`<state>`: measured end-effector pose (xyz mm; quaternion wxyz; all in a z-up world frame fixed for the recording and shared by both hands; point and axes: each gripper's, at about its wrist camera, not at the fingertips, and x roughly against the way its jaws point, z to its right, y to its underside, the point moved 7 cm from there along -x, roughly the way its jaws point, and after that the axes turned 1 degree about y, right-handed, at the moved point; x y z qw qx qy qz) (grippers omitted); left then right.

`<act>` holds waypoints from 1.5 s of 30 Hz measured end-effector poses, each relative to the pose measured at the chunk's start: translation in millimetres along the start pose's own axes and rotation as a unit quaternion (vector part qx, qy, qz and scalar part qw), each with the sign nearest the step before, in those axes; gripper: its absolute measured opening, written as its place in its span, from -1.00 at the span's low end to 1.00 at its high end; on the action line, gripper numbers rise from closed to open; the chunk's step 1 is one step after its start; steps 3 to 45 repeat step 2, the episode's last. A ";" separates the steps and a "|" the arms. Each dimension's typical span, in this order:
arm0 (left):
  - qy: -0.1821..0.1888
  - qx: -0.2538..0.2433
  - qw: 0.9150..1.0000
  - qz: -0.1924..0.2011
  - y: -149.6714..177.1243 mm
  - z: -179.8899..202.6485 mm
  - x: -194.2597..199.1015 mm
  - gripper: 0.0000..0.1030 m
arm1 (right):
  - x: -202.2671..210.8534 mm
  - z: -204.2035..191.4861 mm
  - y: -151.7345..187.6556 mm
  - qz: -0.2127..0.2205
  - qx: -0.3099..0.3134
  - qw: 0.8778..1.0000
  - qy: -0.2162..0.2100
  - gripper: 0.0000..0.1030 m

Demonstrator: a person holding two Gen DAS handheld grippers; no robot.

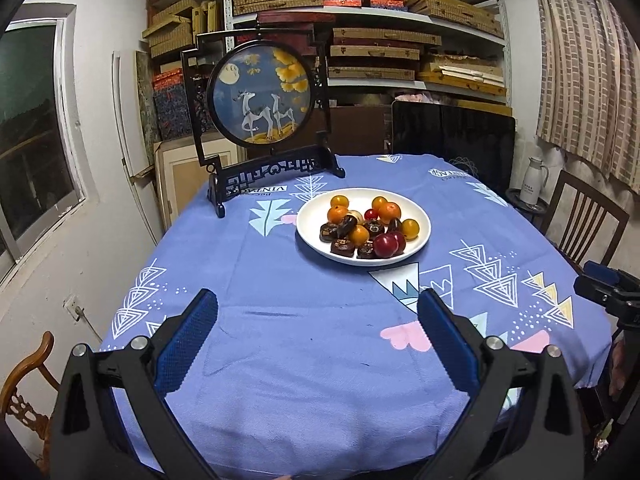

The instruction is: Organize fruits

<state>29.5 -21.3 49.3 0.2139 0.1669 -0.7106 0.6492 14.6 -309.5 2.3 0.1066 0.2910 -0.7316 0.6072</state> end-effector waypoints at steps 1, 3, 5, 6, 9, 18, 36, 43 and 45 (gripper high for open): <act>-0.002 0.000 1.000 0.000 0.1 -0.4 -0.4 0.90 | -0.5 1.0 1.2 -0.001 -0.001 1.000 0.000 0.92; -0.004 0.000 1.000 -0.001 0.1 -0.7 -1.2 0.90 | -1.1 1.6 2.1 -0.002 -0.001 1.000 0.000 0.92; -0.004 0.000 1.000 -0.001 0.1 -0.7 -1.2 0.90 | -1.1 1.6 2.1 -0.002 -0.001 1.000 0.000 0.92; -0.004 0.000 1.000 -0.001 0.1 -0.7 -1.2 0.90 | -1.1 1.6 2.1 -0.002 -0.001 1.000 0.000 0.92; -0.004 0.000 1.000 -0.001 0.1 -0.7 -1.2 0.90 | -1.1 1.6 2.1 -0.002 -0.001 1.000 0.000 0.92; -0.004 0.000 1.000 -0.001 0.1 -0.7 -1.2 0.90 | -1.1 1.6 2.1 -0.002 -0.001 1.000 0.000 0.92; -0.004 0.000 1.000 -0.001 0.1 -0.7 -1.2 0.90 | -1.1 1.6 2.1 -0.002 -0.001 1.000 0.000 0.92; -0.004 0.000 1.000 -0.001 0.1 -0.7 -1.2 0.90 | -1.1 1.6 2.1 -0.002 -0.001 1.000 0.000 0.92; -0.004 0.000 1.000 -0.001 0.1 -0.7 -1.2 0.90 | -1.1 1.6 2.1 -0.002 -0.001 1.000 0.000 0.92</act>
